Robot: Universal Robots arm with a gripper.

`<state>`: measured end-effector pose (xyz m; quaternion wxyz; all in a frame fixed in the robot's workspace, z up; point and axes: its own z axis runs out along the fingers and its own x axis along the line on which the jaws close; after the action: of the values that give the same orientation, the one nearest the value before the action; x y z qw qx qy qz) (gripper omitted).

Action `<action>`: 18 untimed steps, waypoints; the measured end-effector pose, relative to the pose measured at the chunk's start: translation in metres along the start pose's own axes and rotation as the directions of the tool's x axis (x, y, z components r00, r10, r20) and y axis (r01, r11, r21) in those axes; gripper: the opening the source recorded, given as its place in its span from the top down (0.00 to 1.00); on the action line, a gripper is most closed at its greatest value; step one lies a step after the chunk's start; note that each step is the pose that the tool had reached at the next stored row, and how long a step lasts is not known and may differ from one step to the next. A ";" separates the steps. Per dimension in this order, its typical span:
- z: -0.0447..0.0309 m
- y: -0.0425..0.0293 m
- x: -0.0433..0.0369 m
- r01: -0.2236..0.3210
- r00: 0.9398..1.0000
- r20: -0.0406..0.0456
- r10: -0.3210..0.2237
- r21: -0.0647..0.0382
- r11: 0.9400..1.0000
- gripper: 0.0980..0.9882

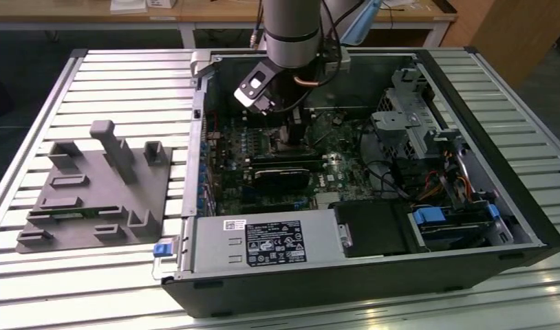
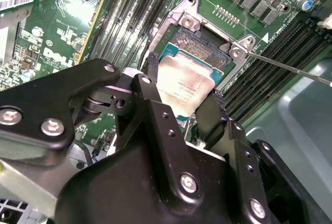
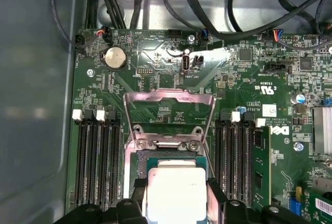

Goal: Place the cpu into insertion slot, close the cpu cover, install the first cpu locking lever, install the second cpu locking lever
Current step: 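Place the cpu into insertion slot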

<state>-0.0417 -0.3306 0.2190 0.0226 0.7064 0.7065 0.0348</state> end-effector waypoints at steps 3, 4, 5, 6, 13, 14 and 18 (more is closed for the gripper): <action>0.0038 0.0014 -0.0001 0.000 1.000 0.000 0.000 0.014 1.000 0.50; 0.0052 0.0016 -0.0001 0.000 1.000 0.000 0.000 0.017 1.000 0.50; 0.0064 0.0019 -0.0002 0.000 1.000 0.000 0.000 0.020 1.000 0.50; 0.0074 0.0021 -0.0002 0.000 1.000 0.000 0.000 0.020 1.000 0.50; 0.0108 0.0019 0.0005 0.000 1.000 0.000 0.000 0.020 1.000 0.50; 0.0111 0.0019 0.0009 0.000 1.000 0.000 0.000 0.020 1.000 0.50; 0.0125 0.0018 0.0024 0.000 1.000 0.000 0.000 0.020 1.000 0.50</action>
<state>-0.0389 -0.3280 0.2068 0.0155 0.7067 0.7068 0.0276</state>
